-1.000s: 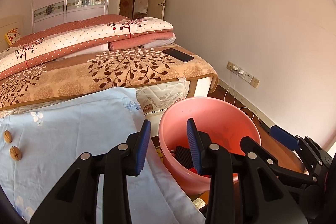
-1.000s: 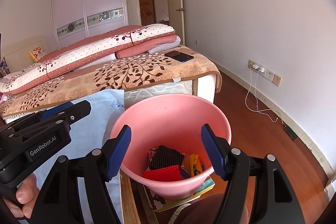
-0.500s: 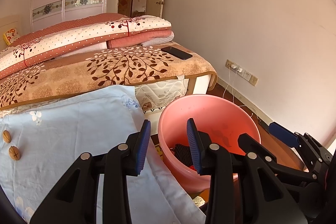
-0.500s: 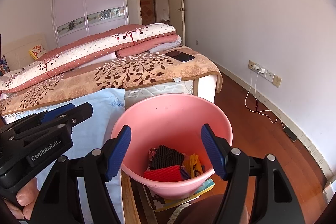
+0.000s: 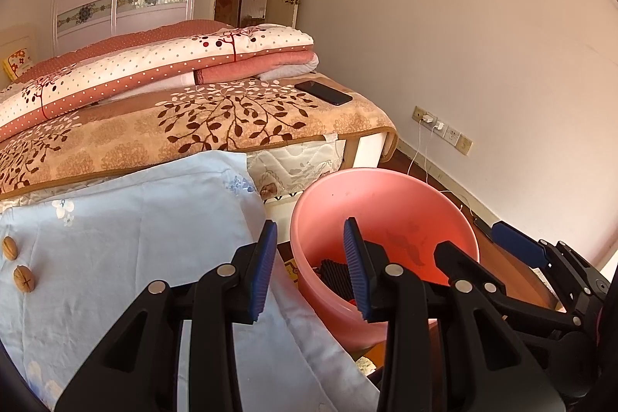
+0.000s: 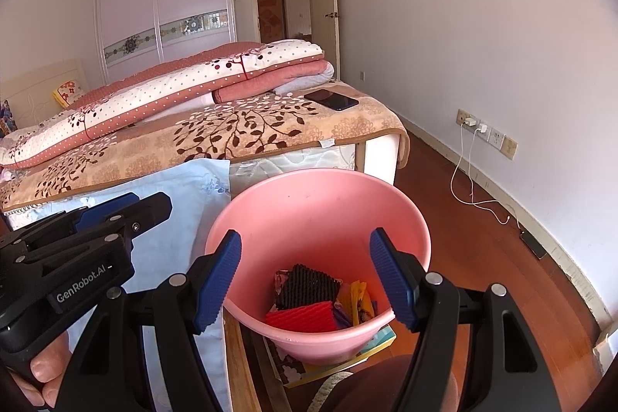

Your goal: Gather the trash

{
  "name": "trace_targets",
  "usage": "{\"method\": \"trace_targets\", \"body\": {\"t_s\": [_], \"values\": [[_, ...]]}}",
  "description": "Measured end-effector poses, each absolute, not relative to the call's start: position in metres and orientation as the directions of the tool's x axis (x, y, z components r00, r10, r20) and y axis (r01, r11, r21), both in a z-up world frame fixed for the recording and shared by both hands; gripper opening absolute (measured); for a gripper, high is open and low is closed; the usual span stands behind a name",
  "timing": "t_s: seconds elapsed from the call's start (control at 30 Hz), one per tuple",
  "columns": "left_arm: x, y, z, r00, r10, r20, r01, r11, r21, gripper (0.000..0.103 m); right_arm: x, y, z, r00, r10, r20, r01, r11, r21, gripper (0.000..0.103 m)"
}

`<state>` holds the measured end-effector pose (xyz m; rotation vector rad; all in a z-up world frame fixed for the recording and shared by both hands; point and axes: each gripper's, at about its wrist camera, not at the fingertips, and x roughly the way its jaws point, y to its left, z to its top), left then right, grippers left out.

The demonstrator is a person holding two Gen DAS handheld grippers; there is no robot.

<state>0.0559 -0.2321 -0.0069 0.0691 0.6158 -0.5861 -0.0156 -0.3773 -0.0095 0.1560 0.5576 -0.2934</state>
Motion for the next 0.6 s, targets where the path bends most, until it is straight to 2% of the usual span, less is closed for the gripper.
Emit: {"method": "trace_targets", "body": {"t_s": [0.6], "values": [[0.062, -0.221, -0.009, 0.663, -0.485, -0.57, 0.515, 0.848, -0.122, 0.036, -0.01, -0.367, -0.009, 0.806, -0.224, -0.547, 0.298, 0.953, 0.049, 0.068]]}}
